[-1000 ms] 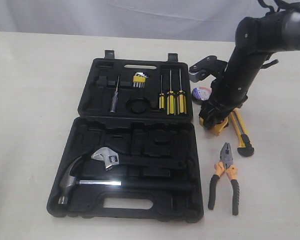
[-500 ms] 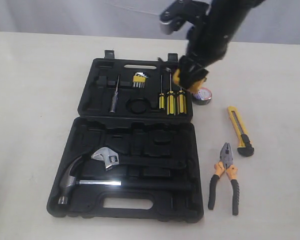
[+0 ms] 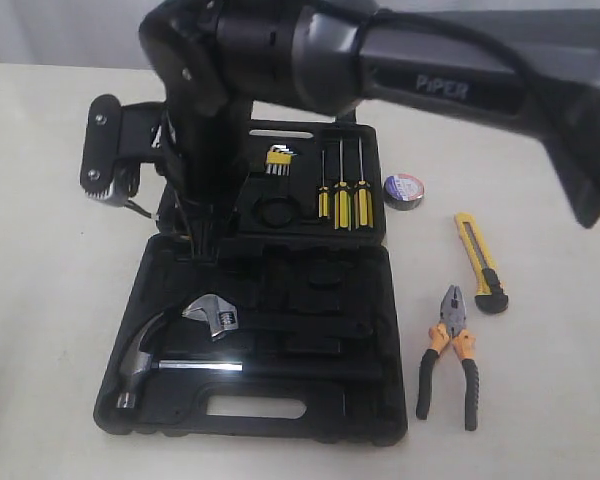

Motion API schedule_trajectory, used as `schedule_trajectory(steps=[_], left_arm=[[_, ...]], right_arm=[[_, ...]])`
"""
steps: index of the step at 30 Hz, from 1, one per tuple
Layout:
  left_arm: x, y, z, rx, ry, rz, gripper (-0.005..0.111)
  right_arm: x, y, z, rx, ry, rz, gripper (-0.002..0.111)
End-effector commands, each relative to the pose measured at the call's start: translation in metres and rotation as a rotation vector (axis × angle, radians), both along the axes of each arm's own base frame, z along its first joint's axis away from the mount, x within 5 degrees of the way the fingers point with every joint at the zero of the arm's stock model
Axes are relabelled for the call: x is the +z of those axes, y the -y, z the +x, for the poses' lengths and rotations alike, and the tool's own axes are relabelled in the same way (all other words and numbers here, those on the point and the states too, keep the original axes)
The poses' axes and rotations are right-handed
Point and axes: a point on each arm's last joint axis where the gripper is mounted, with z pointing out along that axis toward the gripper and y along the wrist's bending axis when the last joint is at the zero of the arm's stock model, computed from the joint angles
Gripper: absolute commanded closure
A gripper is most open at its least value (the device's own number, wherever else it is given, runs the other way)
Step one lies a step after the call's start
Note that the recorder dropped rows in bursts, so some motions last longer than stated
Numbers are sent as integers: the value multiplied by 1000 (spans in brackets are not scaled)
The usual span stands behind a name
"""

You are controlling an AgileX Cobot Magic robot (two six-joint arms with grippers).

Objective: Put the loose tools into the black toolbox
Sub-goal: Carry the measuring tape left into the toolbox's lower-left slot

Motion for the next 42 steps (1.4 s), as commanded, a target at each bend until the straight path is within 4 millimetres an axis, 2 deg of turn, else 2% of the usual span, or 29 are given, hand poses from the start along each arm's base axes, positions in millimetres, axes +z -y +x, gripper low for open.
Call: schedule_trajectory(steps=[1, 8, 16, 23, 32, 34, 42], left_arm=[[1, 0, 0, -5, 0, -1, 107], [1, 0, 0, -5, 0, -1, 107], [1, 0, 0, -5, 0, -1, 107], [1, 0, 0, -5, 0, -1, 107], [2, 0, 0, -5, 2, -1, 107], [2, 0, 0, -5, 2, -1, 107], [2, 0, 0, -5, 2, -1, 107]], right_arm=[[-14, -16, 6, 49, 68, 47, 93], [-29, -21, 7, 83, 43, 55, 93], [-35, -25, 3, 106, -17, 82, 93], [-60, -25, 2, 93, -85, 27, 93], [-67, -21, -7, 65, -203, -8, 92], [-67, -21, -8, 59, -217, -10, 87], [-67, -20, -9, 32, -228, -10, 50]])
